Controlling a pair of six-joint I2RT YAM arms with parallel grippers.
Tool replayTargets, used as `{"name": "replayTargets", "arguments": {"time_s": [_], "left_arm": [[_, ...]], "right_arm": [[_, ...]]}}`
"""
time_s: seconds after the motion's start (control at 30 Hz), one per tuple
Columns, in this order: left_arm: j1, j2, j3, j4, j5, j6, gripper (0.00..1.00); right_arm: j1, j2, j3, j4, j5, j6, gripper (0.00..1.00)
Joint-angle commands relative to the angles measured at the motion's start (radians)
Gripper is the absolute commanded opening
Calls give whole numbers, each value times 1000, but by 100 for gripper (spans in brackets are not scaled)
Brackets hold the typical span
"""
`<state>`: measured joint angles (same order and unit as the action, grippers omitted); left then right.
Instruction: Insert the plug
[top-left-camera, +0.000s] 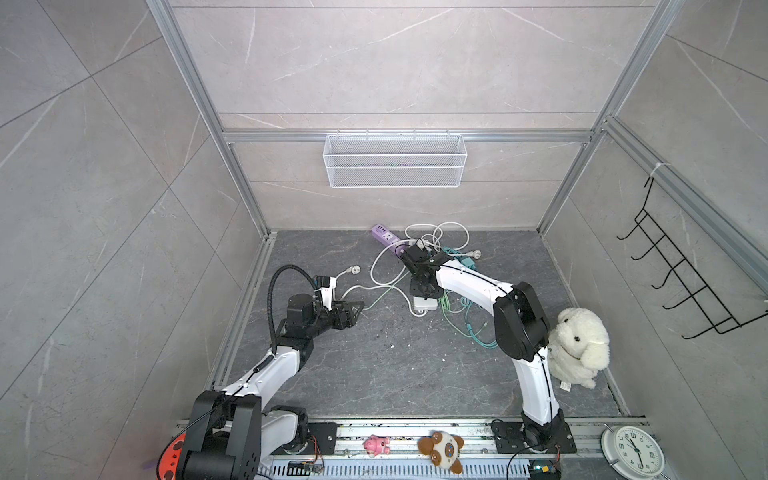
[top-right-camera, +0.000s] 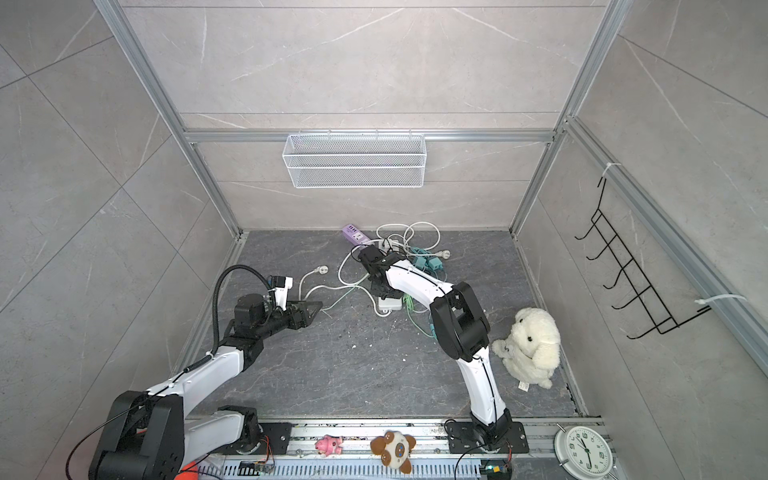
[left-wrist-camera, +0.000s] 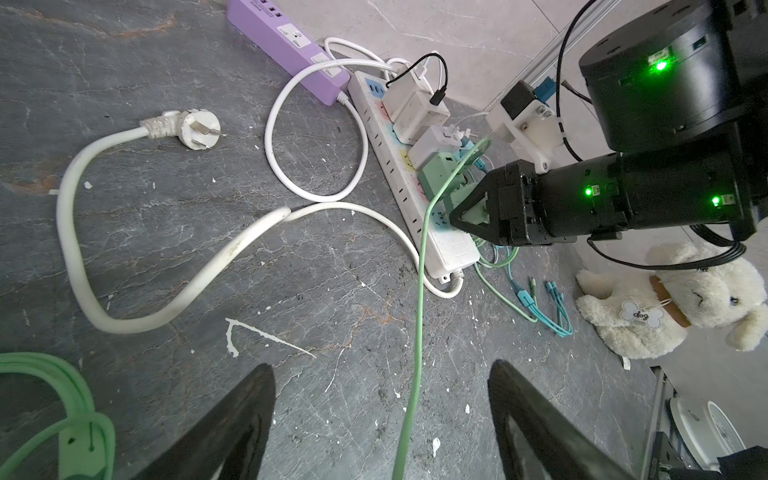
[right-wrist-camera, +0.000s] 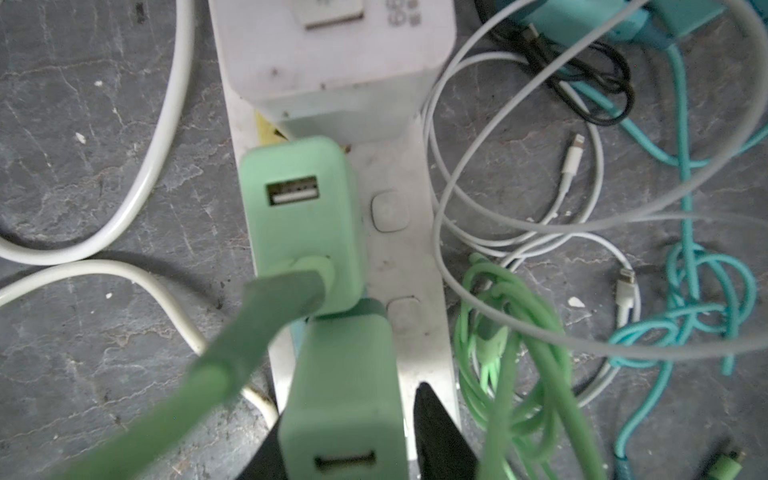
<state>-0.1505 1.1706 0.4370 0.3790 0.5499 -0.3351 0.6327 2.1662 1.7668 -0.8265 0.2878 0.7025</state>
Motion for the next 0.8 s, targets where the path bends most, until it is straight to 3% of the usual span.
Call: {"name": "replayTargets", "arguments": {"time_s": [0.0, 0.33, 0.57, 0.77], "left_arm": [[4, -11, 10, 11, -5, 27, 83], [3, -26, 5, 6, -9, 24, 83], [2, -13, 12, 8, -5, 24, 83], [-1, 3, 18, 12, -2, 23, 83]], "right_arm": [[-22, 84, -51, -129, -36, -21, 41], [-36, 82, 23, -183, -26, -50, 36], [-38, 64, 70, -210, -11, -64, 44], [-37, 25, 73, -199, -10, -67, 43]]}}
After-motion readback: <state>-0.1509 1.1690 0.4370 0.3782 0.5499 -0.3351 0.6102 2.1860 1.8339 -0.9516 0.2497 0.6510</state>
